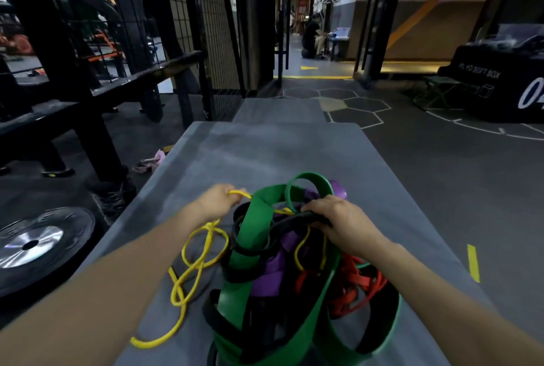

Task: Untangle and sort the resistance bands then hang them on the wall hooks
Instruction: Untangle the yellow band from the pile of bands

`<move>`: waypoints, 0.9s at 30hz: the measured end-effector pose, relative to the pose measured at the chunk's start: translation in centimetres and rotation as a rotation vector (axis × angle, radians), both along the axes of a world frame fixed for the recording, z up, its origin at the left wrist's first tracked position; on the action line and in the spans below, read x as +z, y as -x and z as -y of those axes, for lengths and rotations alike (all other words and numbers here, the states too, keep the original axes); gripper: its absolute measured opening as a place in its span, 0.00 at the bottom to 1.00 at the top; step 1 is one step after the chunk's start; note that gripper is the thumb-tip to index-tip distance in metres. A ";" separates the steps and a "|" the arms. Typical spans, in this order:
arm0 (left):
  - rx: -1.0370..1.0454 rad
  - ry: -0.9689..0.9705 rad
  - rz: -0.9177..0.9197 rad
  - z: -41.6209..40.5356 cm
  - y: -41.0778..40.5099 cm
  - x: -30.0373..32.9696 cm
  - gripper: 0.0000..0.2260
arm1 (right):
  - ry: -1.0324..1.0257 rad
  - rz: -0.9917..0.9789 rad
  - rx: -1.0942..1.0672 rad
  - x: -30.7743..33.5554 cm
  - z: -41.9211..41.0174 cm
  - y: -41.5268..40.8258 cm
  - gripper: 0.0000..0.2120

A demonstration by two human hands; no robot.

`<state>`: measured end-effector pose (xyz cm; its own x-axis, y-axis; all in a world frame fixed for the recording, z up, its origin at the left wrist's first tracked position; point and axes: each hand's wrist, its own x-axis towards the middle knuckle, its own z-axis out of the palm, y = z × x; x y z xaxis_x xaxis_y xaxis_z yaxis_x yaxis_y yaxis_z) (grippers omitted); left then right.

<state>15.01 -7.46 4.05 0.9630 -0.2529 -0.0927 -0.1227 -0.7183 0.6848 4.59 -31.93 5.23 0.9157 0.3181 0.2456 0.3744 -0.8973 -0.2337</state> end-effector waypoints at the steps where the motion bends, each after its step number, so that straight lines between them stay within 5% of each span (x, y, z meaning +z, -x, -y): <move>1: 0.005 0.085 -0.005 0.1 0.0 1.2 0.14 | -0.003 -0.009 -0.004 0.3 -0.2 -0.1 0.18; 15: 0.415 1.229 0.081 -1.9 1.1 20.9 0.17 | -0.094 -0.019 -0.199 3.7 -0.2 -0.2 0.16; 22: 0.252 0.944 0.077 -2.5 3.8 20.8 0.17 | -0.197 0.110 -0.316 7.7 -0.5 -1.5 0.16; 27: 0.212 0.920 0.064 -2.0 4.2 18.7 0.16 | -0.156 0.172 -0.371 9.4 -0.6 -2.4 0.13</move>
<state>10.77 -5.43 22.77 0.9937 -0.0201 0.1105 -0.1083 0.0887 0.9902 6.96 -31.34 14.59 0.9027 -0.0780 0.4230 0.0780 -0.9374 -0.3393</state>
